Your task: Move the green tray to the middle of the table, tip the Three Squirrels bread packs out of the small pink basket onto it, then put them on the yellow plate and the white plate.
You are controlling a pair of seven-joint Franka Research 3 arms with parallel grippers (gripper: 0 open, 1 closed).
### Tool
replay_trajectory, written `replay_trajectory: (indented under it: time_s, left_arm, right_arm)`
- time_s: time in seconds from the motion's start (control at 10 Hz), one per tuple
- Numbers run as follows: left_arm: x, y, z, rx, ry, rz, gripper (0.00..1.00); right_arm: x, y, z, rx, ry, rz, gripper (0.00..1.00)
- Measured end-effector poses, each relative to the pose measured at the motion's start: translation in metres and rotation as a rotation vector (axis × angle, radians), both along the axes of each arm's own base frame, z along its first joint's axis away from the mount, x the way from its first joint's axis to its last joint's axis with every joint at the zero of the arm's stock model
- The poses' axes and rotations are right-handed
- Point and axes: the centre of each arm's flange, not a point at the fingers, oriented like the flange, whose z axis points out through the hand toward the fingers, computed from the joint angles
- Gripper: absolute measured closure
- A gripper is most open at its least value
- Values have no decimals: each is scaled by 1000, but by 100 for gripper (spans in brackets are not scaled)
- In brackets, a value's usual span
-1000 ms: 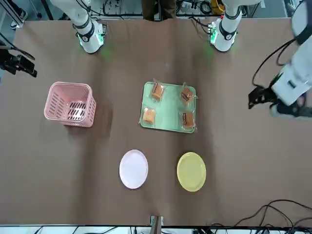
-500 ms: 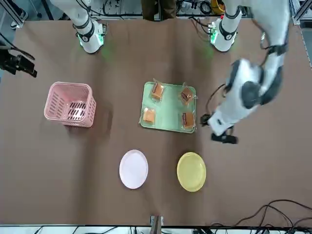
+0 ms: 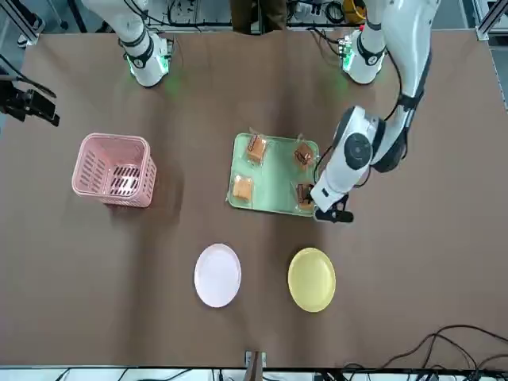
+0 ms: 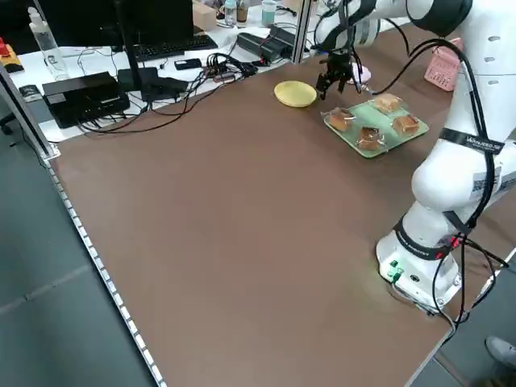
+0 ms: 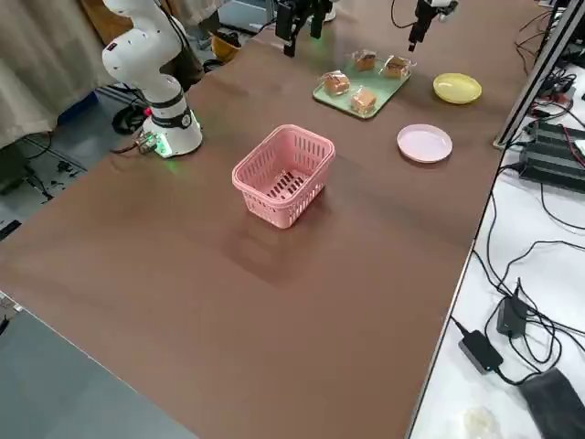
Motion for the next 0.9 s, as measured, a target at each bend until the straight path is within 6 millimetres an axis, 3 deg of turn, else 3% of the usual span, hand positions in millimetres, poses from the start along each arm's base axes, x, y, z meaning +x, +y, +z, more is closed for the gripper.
replay_trajectory:
  time_s: [0.1, 0.3, 0.6, 0.9]
  left_arm:
    - [-7, -12, -15, 3, 13, 0, 0]
    - [-21, -30, -36, 21, 38, -27, 0]
    - [-24, -25, -56, 63, 49, -49, 0]
    - [-33, -33, -75, 96, 57, -77, 0]
  right_arm:
    - [2, 10, -1, 7, -6, 24, 4]
    - [17, 62, -20, 10, -27, 115, 6]
    - [45, 136, -100, 46, -54, 217, 7]
    - [46, 200, -178, 104, -74, 160, 7]
